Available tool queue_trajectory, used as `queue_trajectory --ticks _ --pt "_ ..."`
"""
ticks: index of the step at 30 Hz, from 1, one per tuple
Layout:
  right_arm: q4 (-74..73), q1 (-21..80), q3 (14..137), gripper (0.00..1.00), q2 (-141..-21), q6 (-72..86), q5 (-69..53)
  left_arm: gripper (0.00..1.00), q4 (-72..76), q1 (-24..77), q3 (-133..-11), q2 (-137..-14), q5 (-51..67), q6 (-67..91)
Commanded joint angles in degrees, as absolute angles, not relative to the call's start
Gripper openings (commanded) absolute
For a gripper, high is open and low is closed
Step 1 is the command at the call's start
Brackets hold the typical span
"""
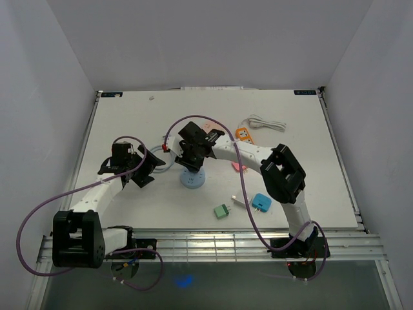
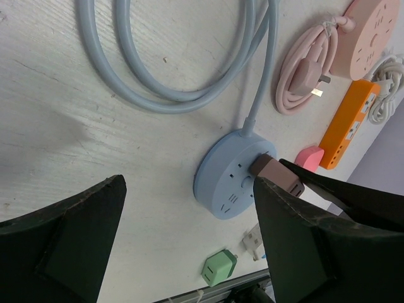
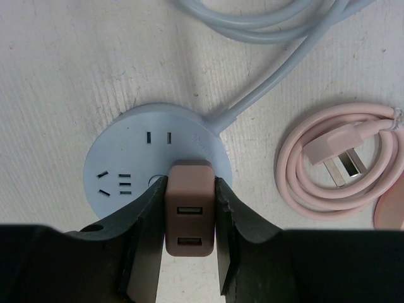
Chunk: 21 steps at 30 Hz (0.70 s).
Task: Insert the plug
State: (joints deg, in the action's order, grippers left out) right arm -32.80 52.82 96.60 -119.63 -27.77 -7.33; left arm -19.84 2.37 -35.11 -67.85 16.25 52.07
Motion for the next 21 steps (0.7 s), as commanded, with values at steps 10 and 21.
queue_trajectory --ticks 10,21 --pt "-32.0 53.0 88.3 0.08 -120.0 -27.8 -6.6 0.92 -18.4 1.8 -35.7 -66.4 17.8 49.9" --pt "-29.4 51.2 84.1 0.08 -120.8 -27.8 -12.7 0.92 -17.9 1.8 -35.3 -66.2 19.4 48.7"
